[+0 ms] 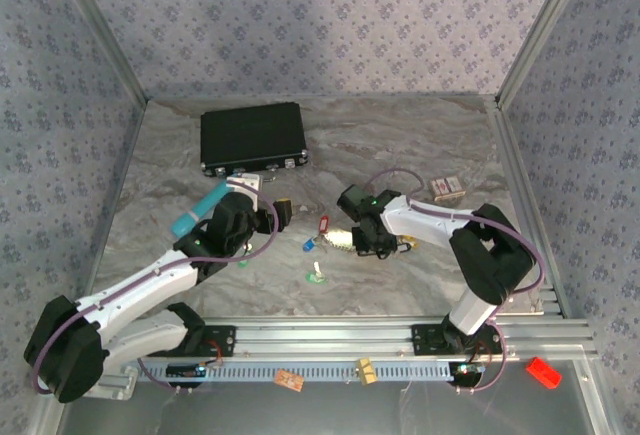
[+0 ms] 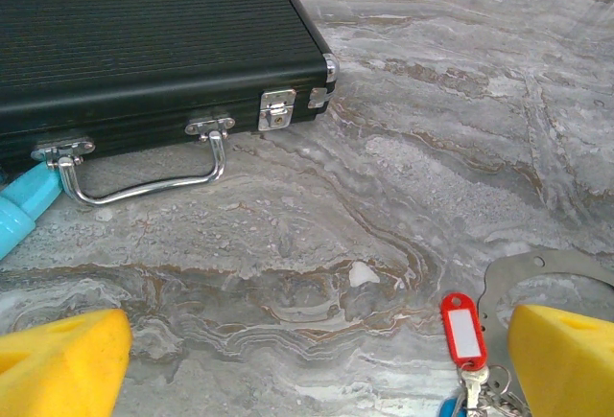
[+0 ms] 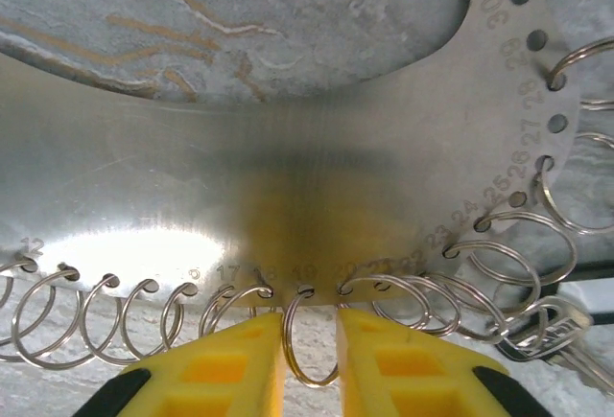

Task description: Put the keys on the keyring

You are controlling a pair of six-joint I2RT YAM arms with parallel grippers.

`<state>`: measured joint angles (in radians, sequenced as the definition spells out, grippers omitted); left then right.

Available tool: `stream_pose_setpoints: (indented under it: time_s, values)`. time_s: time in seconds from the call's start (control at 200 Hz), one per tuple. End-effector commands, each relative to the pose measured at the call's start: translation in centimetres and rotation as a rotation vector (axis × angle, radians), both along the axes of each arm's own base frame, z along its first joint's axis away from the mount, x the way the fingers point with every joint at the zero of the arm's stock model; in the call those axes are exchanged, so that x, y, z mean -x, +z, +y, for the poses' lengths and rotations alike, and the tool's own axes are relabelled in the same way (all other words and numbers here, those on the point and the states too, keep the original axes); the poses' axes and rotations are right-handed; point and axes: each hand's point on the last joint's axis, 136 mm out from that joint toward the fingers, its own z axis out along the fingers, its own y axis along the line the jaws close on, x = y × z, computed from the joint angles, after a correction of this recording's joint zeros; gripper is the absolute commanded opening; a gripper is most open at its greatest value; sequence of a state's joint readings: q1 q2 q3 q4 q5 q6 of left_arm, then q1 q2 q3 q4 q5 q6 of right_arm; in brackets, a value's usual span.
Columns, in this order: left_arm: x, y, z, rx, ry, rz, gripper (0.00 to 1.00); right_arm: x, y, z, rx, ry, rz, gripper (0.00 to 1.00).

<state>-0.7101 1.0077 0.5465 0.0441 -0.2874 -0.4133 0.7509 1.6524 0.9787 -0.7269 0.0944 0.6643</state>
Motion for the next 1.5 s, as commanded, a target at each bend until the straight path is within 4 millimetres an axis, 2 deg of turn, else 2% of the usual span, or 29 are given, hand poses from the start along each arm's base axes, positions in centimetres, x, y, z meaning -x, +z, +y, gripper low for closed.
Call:
stream_pose_setpoints:
  time_s: [0.0, 0.305, 0.4, 0.545, 0.665, 1.129, 1.284, 1.494]
  values:
    - [0.2, 0.1, 0.3, 0.0, 0.016, -0.003, 1.0, -0.3, 0.4, -0.9, 0.079, 0.007, -0.014, 0.18]
    - [0.3, 0.2, 0.4, -0.002, 0.019, -0.004, 1.0, -0.4, 0.7, -0.9, 0.099, 0.025, -0.022, 0.05]
    - [0.3, 0.2, 0.5, -0.003, 0.02, -0.004, 1.0, -0.5, 0.8, -0.9, 0.096, 0.027, -0.024, 0.05]
    - [0.3, 0.2, 0.6, -0.003, 0.022, -0.003, 1.0, -0.3, 0.4, -0.7, 0.083, 0.028, -0.007, 0.15]
    - [0.4, 0.1, 0.6, -0.004, 0.022, 0.0, 1.0, -0.3, 0.2, -0.7, 0.081, 0.028, -0.004, 0.15]
    - [0.5, 0.5, 0.9, -0.008, 0.025, -0.016, 1.0, -0.6, 0.7, -0.8, 0.088, 0.033, -0.022, 0.0]
    - [0.4, 1.6, 0.7, -0.021, 0.0, -0.057, 1.0, -2.1, 3.2, 0.1, 0.008, 0.101, -0.164, 0.0]
    - [0.0, 4.8, -1.0, -0.068, -0.114, -0.177, 0.97, -5.2, 9.9, 2.4, -0.177, 0.255, -0.486, 0.0]
